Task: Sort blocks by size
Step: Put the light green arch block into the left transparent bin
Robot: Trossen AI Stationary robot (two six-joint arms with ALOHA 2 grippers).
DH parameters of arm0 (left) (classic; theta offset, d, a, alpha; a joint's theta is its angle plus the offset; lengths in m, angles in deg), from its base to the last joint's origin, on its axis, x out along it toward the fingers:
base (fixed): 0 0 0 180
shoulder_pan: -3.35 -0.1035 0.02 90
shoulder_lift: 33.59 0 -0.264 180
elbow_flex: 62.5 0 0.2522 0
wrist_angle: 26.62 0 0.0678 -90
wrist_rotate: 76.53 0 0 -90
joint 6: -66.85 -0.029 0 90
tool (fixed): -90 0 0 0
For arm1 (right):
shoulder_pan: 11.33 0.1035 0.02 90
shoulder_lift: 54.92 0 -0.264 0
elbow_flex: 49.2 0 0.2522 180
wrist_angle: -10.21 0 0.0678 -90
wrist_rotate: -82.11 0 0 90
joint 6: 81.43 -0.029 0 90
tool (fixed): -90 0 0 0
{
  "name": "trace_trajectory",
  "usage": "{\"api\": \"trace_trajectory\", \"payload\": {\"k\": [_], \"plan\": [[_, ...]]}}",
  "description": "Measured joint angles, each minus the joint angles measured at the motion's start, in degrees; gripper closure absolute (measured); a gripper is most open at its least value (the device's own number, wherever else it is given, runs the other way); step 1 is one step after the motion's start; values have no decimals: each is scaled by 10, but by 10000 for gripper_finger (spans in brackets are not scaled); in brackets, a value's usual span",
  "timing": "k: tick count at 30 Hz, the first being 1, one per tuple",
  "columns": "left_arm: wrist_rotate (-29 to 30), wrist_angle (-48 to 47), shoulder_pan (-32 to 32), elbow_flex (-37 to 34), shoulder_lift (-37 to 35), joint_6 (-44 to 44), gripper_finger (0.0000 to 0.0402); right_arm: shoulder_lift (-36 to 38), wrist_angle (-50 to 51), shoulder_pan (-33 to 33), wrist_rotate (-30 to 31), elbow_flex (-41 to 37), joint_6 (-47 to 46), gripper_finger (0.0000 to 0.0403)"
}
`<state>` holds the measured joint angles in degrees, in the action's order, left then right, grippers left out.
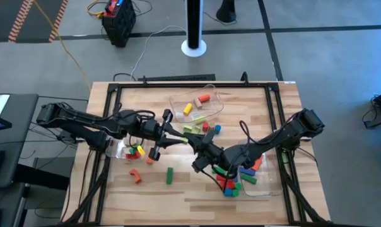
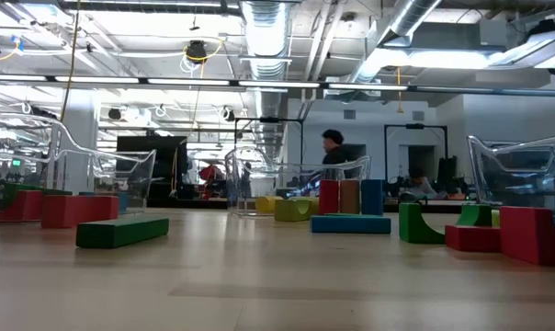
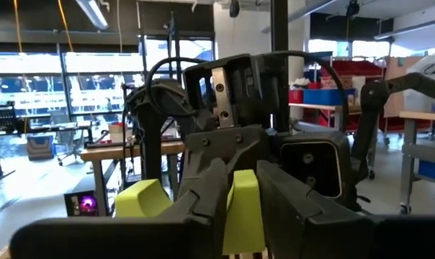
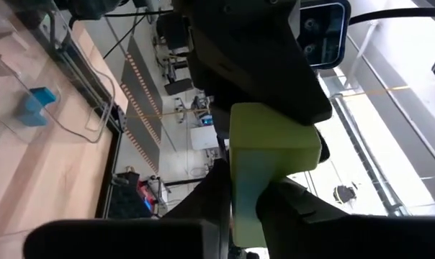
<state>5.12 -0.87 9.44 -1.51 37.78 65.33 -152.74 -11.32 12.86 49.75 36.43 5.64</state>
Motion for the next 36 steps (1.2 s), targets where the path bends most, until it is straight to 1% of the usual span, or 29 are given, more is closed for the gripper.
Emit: {"api": "trace_trajectory", "payload": {"k": [5, 10, 15, 18, 21, 27, 29, 32, 36], "plan": [[0, -21, 0, 0, -6, -12, 308, 0, 16, 6, 12, 0, -12, 322], [-3, -57, 1, -1, -39, -33, 285, 0, 47, 13, 38, 0, -37, 322], [-4, -149, 3, -1, -102, -39, 262, 0, 77, 22, 59, 1, -61, 323], [-18, -211, 9, -1, -147, -39, 252, 0, 104, 30, 70, 1, -83, 323], [-34, -273, 24, -1, -193, -38, 250, 0, 144, 35, 74, 1, -124, 323], [-34, -377, 65, -1, -269, -38, 250, 1, 233, 40, 95, 1, -216, 323], [-22, -405, 76, -1, -283, -39, 250, 1, 268, 40, 100, 1, -254, 323], [9, -442, 89, -1, -291, -39, 250, 0, 314, 40, 100, 1, -305, 323], [35, -475, 100, -1, -287, -48, 250, 1, 343, 39, 100, 1, -352, 323]]}}
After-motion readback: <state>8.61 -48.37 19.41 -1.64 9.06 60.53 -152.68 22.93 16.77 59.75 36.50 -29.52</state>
